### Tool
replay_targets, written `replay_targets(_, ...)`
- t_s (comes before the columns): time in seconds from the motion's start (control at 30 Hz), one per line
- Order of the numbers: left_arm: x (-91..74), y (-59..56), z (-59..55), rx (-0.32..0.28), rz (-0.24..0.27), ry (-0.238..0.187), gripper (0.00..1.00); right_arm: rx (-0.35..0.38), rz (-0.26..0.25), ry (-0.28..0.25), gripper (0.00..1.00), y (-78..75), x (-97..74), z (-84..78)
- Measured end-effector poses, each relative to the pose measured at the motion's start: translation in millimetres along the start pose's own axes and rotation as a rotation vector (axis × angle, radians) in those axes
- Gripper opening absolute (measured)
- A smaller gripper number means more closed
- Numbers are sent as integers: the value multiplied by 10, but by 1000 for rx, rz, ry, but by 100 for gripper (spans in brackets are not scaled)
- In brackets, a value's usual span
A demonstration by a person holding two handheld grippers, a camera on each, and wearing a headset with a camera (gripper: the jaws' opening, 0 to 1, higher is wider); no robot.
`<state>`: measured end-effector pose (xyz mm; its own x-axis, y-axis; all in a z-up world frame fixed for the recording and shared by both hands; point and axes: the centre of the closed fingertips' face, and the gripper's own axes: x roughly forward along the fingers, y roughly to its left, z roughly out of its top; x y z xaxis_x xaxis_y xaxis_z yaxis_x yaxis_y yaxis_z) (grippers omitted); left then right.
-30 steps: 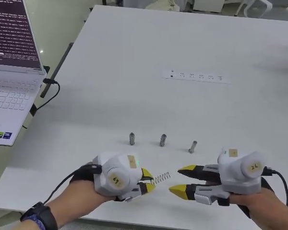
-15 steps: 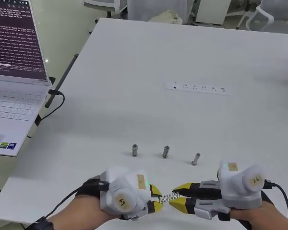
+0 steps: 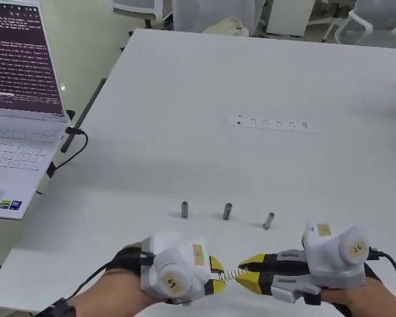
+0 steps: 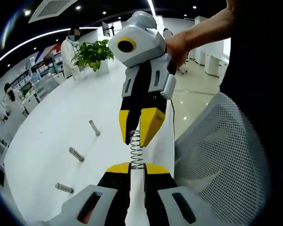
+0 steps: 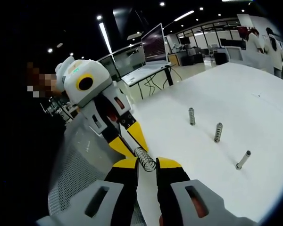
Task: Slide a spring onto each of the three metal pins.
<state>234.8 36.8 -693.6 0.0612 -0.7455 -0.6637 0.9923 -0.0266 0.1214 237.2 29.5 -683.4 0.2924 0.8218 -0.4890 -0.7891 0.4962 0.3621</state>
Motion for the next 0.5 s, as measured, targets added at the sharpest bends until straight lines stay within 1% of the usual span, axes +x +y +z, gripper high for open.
replay_targets(0.13,12,27,4,11,9,3,2,-25,5,-1,11,8,-22,47)
replay_targets(0.27,26,52,35,1,17,-6,2,-55,-4,21,10,-5,-48,86)
replay_targets(0.4,77,85,63,-17,25,-12,2,-91,-7,46,9,8,-62,146)
replay_targets(0.5,107,107,83,-31,32,-18,2,-102,-9,47,8,18,-68,205)
